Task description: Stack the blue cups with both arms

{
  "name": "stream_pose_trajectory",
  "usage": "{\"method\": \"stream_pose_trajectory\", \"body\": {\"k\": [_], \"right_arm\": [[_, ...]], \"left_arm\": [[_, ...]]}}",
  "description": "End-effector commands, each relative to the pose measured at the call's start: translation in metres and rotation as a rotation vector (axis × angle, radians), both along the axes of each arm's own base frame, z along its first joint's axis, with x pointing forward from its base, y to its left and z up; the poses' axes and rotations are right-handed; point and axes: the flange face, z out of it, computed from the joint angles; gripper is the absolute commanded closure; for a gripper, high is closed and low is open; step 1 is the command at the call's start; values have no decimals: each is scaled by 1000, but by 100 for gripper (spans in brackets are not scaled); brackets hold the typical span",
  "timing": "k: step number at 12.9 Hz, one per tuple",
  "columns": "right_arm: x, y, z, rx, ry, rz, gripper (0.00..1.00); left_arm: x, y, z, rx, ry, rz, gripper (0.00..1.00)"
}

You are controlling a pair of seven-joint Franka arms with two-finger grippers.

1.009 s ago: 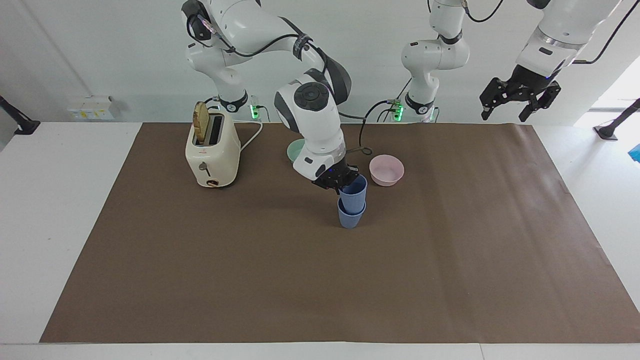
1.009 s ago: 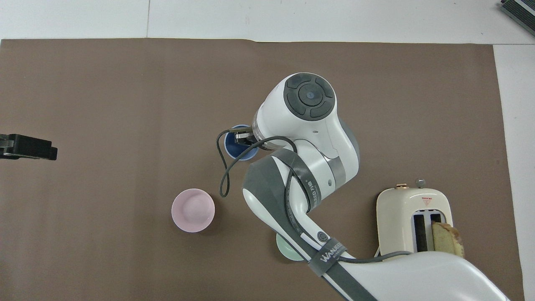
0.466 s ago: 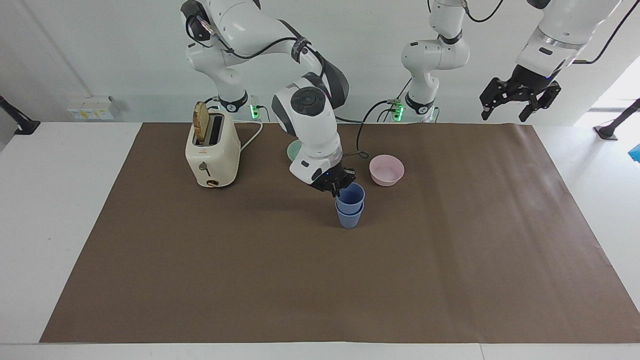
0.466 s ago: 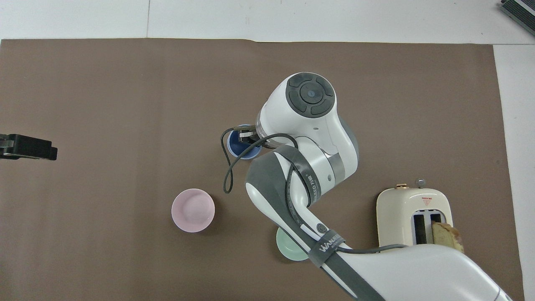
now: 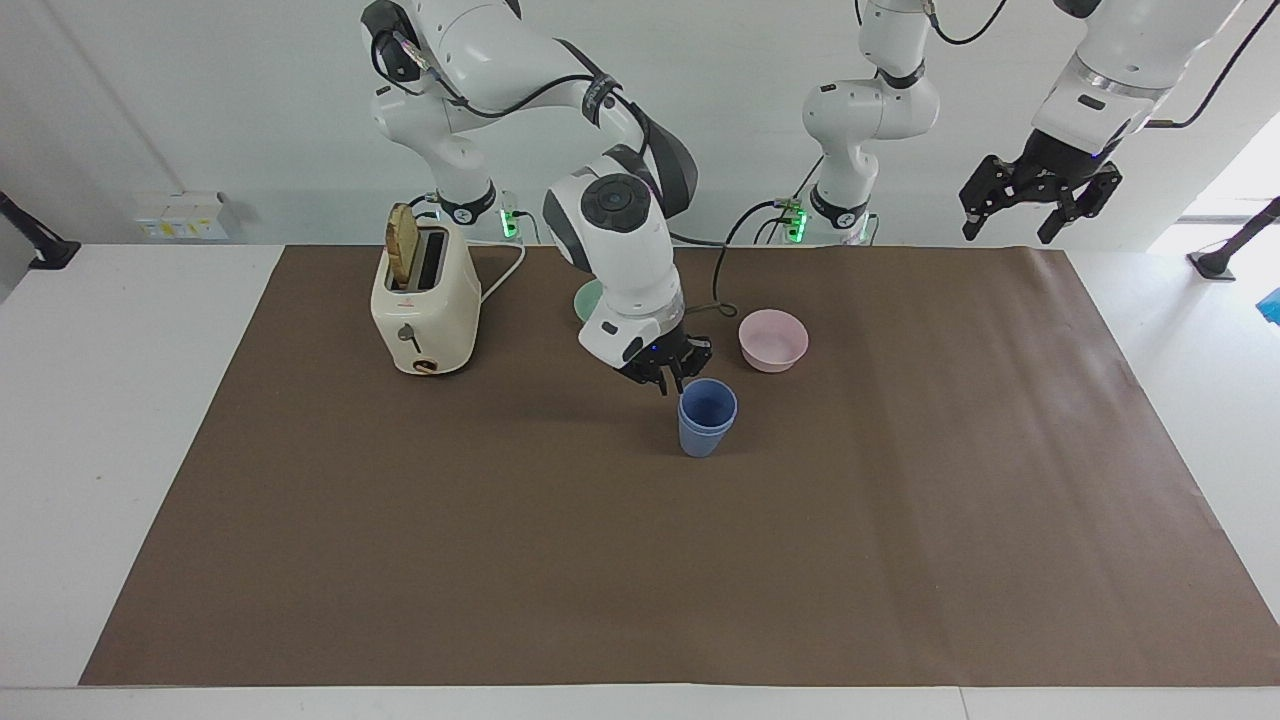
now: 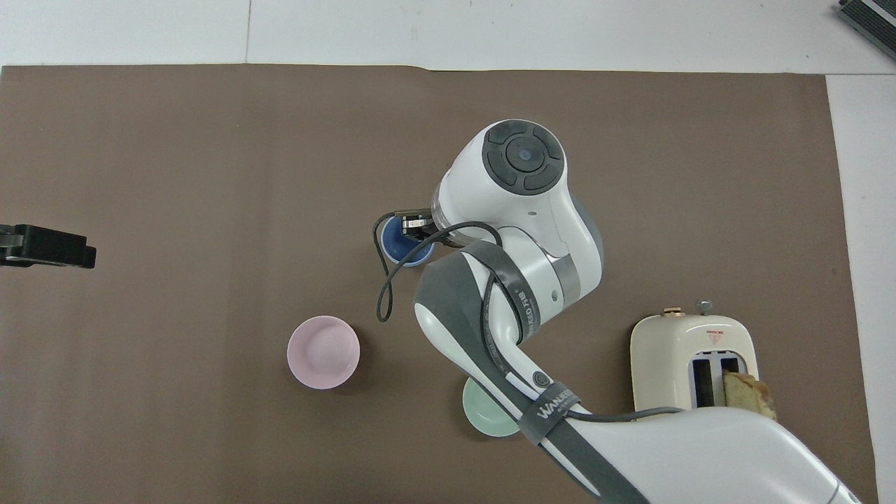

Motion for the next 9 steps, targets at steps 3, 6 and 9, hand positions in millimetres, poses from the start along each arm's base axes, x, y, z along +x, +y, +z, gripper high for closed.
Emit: {"method": "stream_pose_trajectory", "body": {"k": [3,6,9], "right_arm": [[30,-76,24,-31,-18,-44,0],[51,-165,51,-55,-33,-22,0],[56,-244,70,-142,-38,52,0]], "left_arm": [[-6,3,1,10,4,-8,0],[-7,4,0,11,9,-16,0],[-8,4,-1,13,10,-19,0]]}}
